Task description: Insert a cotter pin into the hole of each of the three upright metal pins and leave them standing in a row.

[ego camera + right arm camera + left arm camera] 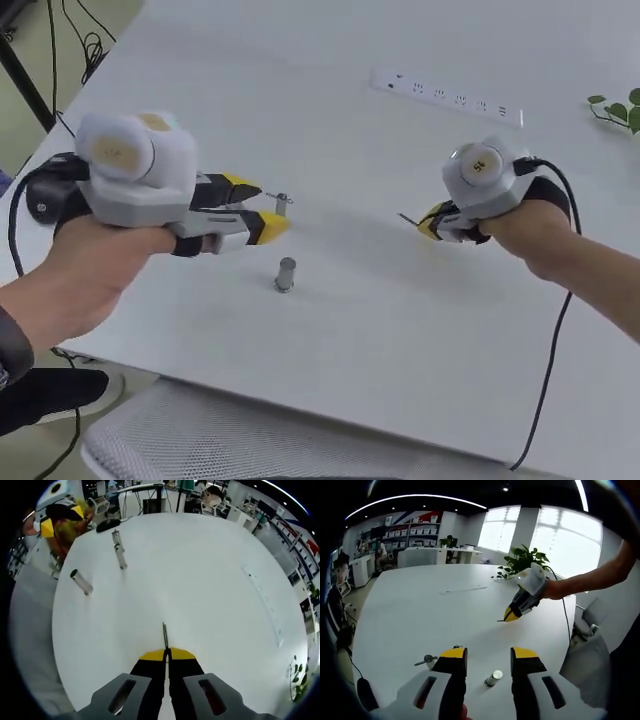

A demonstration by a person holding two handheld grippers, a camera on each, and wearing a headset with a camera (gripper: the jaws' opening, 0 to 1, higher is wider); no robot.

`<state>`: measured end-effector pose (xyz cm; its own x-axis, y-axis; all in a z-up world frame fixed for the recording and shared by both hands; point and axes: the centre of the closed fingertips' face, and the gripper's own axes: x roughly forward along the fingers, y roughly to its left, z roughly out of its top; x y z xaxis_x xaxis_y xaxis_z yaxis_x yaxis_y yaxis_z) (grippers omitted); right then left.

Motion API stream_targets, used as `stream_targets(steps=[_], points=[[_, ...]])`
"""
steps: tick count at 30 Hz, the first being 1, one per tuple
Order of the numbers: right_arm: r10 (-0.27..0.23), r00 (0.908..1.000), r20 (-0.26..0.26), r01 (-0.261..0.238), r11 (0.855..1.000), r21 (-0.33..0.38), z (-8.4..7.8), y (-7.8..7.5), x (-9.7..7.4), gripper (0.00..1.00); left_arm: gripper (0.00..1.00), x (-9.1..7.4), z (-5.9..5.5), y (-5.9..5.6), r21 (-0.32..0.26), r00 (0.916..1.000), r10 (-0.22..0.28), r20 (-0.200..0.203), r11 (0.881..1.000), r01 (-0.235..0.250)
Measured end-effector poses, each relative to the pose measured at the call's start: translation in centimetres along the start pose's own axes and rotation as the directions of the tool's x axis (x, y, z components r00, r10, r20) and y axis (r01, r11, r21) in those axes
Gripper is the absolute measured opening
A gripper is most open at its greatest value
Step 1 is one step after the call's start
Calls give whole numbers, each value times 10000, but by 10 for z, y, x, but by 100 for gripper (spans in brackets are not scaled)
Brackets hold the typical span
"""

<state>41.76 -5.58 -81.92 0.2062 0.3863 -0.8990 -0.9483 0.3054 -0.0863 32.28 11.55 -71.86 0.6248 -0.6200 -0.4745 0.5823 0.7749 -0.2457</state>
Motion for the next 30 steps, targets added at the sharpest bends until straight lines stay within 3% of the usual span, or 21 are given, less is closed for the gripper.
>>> stream_targets(steps=[14,30], points=[[-204,9978,631,245,9976,-651,28,9,-20,1,32,19,7,-6,-528,9995,-292,141,9982,299],[-177,9897,1418,408,9860,-1619,62,37,-41,1,30,36,13,-9,-1502,9969,-597,504,9864,667]])
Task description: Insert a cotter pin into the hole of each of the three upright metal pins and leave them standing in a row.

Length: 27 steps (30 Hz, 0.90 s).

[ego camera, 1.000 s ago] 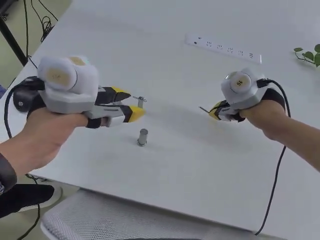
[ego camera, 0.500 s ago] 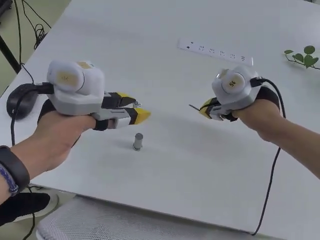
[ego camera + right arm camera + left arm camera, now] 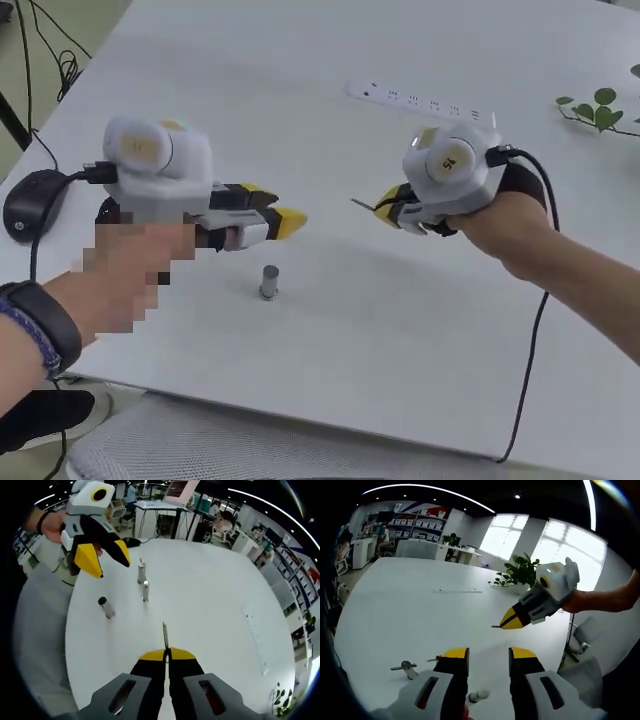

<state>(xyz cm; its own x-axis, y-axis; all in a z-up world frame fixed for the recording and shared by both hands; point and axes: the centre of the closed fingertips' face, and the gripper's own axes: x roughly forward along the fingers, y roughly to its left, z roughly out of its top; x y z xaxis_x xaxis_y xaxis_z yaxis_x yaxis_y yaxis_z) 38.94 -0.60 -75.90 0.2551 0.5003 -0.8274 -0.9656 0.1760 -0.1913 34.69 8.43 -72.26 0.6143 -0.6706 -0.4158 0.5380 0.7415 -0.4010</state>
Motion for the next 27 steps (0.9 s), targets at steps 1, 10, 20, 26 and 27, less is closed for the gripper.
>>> stream_targets(steps=[1,10,20,26,27], points=[[7,10000,31,-7,10000,-49,1,1,0,1,30,1,0,0,-33,10000,-28,7,10000,29],[96,9993,365,-79,9989,-462,15,13,-5,1,28,12,2,-4,-730,9991,-377,177,9966,389],[119,9979,640,-66,9965,-833,27,23,-13,1,25,26,2,-13,-1532,9949,-974,280,9831,1005],[166,9972,725,-89,9945,-1048,33,27,-17,1,22,30,5,-18,-1936,9916,-1234,394,9726,1288],[165,9970,760,-81,9940,-1088,34,27,-18,1,21,31,5,-18,-1977,9911,-1268,408,9713,1324]])
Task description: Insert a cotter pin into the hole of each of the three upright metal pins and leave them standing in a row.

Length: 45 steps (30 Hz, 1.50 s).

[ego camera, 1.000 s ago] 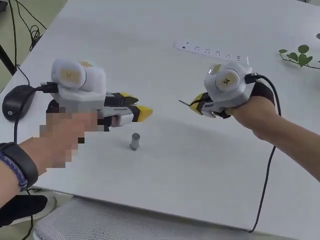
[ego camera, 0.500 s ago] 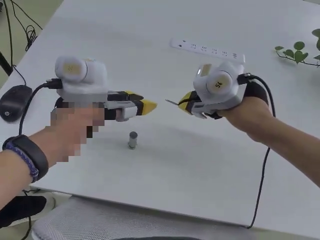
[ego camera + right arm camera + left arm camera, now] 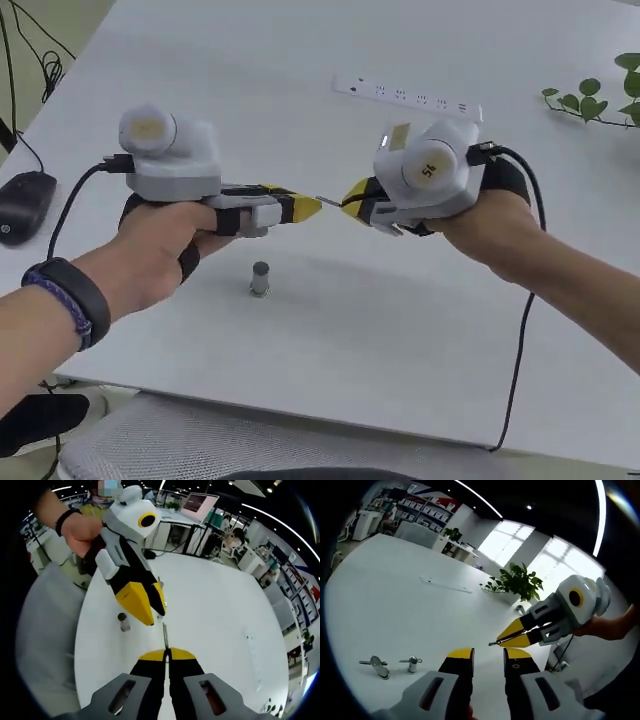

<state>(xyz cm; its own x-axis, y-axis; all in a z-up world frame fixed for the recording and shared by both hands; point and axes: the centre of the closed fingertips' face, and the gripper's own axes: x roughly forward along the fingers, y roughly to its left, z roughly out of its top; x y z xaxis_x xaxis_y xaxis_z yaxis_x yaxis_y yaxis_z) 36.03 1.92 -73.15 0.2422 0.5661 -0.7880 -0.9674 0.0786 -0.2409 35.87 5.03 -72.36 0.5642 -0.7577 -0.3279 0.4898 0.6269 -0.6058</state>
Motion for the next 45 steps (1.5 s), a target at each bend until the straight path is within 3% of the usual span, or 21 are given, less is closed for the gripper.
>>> stream_targets(steps=[16,25,45], points=[[125,9998,173,-118,9992,-384,10,0,-2,1,13,6,7,-5,-848,9983,-547,210,9948,563],[135,9995,294,-119,9985,-541,15,0,-2,1,5,6,9,-7,-1101,9969,-705,335,9912,738],[84,9991,426,-52,9972,-753,19,-1,-2,2,0,5,13,-14,-1555,9912,-1196,563,9796,1271]])
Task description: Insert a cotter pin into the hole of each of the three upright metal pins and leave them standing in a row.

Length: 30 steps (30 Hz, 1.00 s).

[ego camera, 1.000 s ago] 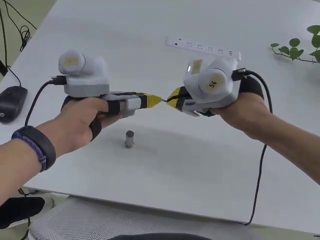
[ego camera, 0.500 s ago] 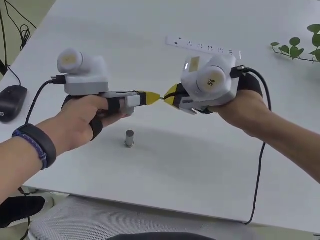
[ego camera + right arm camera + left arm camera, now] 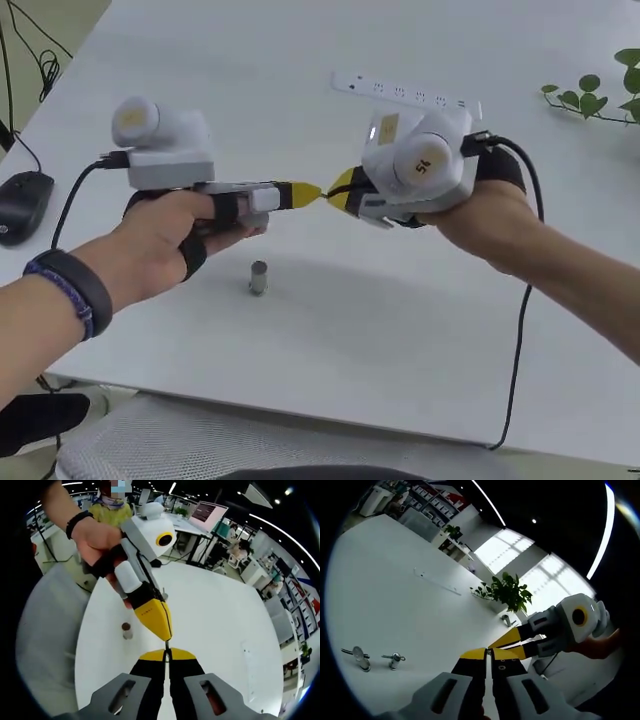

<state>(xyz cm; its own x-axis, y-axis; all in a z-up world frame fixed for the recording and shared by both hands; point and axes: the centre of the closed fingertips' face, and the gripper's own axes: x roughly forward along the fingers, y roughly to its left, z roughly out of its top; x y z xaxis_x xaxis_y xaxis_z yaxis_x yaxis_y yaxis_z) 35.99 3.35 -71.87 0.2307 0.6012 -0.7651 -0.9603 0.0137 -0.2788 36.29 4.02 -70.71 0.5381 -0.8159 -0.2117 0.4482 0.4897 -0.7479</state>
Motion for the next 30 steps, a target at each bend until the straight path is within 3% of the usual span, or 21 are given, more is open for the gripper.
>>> stream_targets(steps=[18,30], points=[[-21,9996,279,15,9998,221,8,1,-1,4,0,-5,5,2,-94,9999,10,132,10000,-9],[248,9989,392,-289,9938,1073,-1,1,-3,11,0,-8,2,0,317,9999,-142,-70,9994,144]])
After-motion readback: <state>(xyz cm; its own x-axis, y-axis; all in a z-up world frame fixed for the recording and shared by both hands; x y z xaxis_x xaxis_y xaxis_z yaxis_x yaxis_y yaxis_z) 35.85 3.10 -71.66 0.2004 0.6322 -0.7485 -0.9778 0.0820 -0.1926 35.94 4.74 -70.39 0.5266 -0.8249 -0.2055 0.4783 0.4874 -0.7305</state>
